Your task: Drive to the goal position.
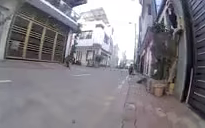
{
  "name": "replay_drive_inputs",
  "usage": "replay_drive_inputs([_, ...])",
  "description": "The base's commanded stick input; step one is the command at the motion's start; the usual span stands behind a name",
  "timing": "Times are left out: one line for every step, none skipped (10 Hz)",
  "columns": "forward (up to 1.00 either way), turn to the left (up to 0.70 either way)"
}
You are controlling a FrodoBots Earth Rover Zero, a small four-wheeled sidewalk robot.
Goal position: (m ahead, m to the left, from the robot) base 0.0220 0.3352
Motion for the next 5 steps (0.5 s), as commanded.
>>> replay_drive_inputs([0.0, 0.0])
replay_drive_inputs([0.0, -0.15])
replay_drive_inputs([0.0, -0.45])
replay_drive_inputs([0.0, -0.45])
replay_drive_inputs([0.0, -0.45])
